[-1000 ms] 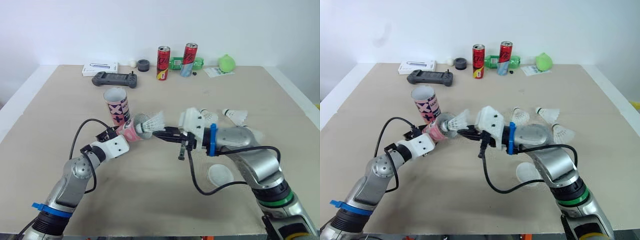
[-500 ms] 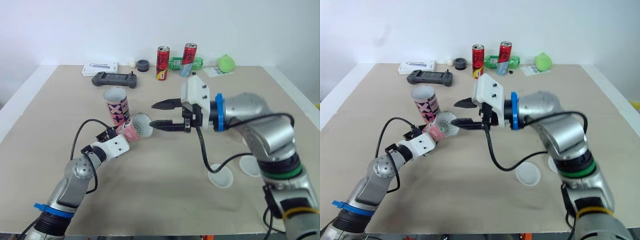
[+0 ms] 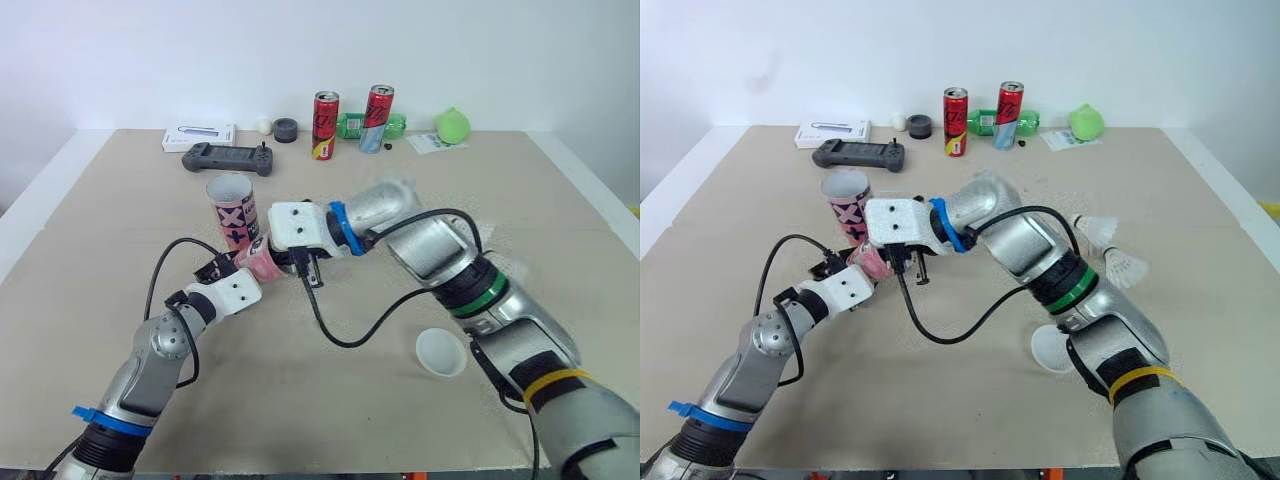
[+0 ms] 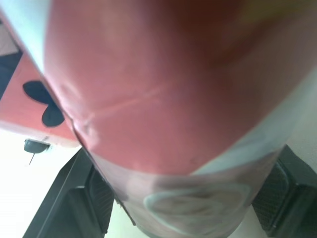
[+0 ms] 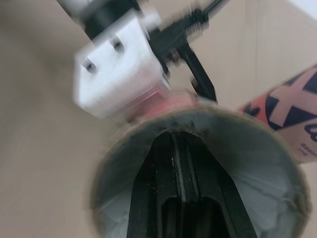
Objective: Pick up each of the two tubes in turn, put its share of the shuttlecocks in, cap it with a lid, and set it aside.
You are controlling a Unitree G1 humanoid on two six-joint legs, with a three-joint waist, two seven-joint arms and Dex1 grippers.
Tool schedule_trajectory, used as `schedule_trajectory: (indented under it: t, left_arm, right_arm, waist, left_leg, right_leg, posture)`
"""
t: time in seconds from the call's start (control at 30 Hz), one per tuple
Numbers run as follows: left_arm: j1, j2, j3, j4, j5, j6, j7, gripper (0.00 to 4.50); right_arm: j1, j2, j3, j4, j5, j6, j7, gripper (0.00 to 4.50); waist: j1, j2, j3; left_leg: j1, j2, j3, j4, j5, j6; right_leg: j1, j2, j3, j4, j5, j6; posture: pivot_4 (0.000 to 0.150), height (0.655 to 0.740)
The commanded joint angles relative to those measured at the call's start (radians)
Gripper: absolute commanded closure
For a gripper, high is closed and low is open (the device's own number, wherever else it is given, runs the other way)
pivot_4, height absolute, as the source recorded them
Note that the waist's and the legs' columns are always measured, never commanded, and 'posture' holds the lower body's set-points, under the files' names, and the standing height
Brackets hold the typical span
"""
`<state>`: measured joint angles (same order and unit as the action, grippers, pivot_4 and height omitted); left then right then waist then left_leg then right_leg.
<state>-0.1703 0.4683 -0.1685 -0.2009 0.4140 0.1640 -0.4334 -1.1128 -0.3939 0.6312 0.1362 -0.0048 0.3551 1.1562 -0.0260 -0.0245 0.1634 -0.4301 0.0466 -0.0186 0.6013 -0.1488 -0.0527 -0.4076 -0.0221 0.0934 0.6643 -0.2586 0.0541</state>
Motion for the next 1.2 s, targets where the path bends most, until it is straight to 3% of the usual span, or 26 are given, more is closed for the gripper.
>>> schedule_trajectory:
  t: [0.03,0.23,0.67,0.93,1.03,1.2]
  left_arm:
    - [0.017,-0.009,-0.037,0.001,0.004,0.008,-0.01,1.3]
    - [0.02,-0.012,-0.041,-0.006,0.003,0.013,-0.008,1.3]
    - [0.024,-0.005,-0.027,-0.016,-0.028,-0.01,-0.025,1.3]
    - [0.047,-0.032,0.014,-0.099,-0.199,0.006,-0.106,1.3]
    - [0.019,-0.062,0.029,-0.123,-0.314,0.028,-0.16,1.3]
    - [-0.046,-0.139,0.026,-0.093,-0.472,0.07,-0.217,1.3]
  right_arm:
    - [-0.022,0.048,0.025,0.031,-0.057,-0.048,-0.002,4.4]
    - [-0.004,0.059,-0.034,-0.021,-0.071,-0.04,0.013,4.4]
    - [0.046,-0.089,-0.213,-0.3,0.098,0.118,0.119,4.4]
    - [0.194,-0.267,-0.461,-0.447,0.369,0.34,0.161,4.4]
    - [0.274,-0.384,-0.54,-0.481,0.455,0.435,0.191,3.48]
    - [0.486,-0.622,-0.568,-0.458,0.418,0.39,0.234,1.16]
  waist:
    - [0.0,0.0,0.0]
    - [-0.002,0.0,0.0]
    - [0.001,0.0,0.0]
    - [0.003,-0.001,0.001]
    - [0.005,-0.001,0.001]
    - [0.005,-0.002,0.002]
  left_leg:
    - [0.0,0.0,0.0,0.0,0.0,0.0]
    - [0.003,0.002,0.0,0.0,0.0,0.0]
    - [0.0,0.001,-0.002,0.0,0.0,0.0]
    - [-0.002,0.0,-0.003,0.0,-0.001,0.0]
    - [-0.003,0.0,-0.004,0.0,-0.002,0.0]
    - [-0.005,0.0,-0.005,0.001,-0.002,0.001]
  right_leg:
    - [0.0,0.0,0.0,0.0,0.0,0.0]
    - [0.001,0.003,0.0,0.002,0.001,-0.003]
    - [0.0,0.002,-0.001,0.001,-0.001,-0.001]
    - [0.0,0.0,-0.002,0.0,-0.001,0.001]
    - [0.0,0.0,-0.004,0.0,-0.001,0.001]
    - [-0.001,-0.001,-0.006,-0.001,-0.002,0.001]
  posture:
    - [0.15,0.74]
    - [0.15,0.74]
    - [0.15,0.74]
    - [0.15,0.74]
    - [0.15,0.74]
    - [0.15,0.74]
